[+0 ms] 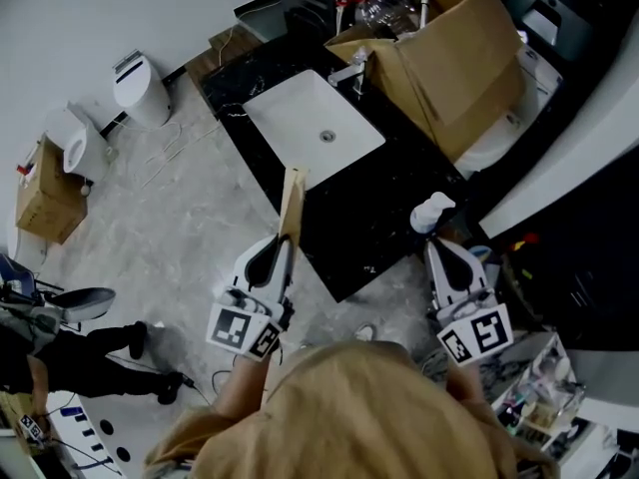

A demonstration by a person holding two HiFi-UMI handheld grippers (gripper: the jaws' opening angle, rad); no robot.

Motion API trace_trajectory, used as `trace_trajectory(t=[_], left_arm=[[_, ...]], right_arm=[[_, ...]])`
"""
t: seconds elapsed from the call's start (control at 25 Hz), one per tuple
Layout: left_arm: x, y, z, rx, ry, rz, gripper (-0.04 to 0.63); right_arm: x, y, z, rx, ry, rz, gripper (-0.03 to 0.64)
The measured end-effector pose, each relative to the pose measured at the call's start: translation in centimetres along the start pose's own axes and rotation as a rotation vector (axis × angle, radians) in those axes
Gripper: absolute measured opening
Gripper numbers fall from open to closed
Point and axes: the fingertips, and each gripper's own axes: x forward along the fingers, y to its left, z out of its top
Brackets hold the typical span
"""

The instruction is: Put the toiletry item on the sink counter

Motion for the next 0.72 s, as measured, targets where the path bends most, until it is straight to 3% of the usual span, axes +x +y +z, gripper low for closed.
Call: trace_trajectory(t=[0.36,0.72], left_arm=[[0.2,0.2,-0.3,0.01,0.031,-0.01,0.018],[3.4,1.2,-5.0,0.051,0.142,-0.025,0.018]], right_arm=[[-0.3,0.4,0.4,0.007,-0.017,-0.011,0.003],[-2.9,-0.3,-0.1,0.018,-0.02,-0.075,0.003]])
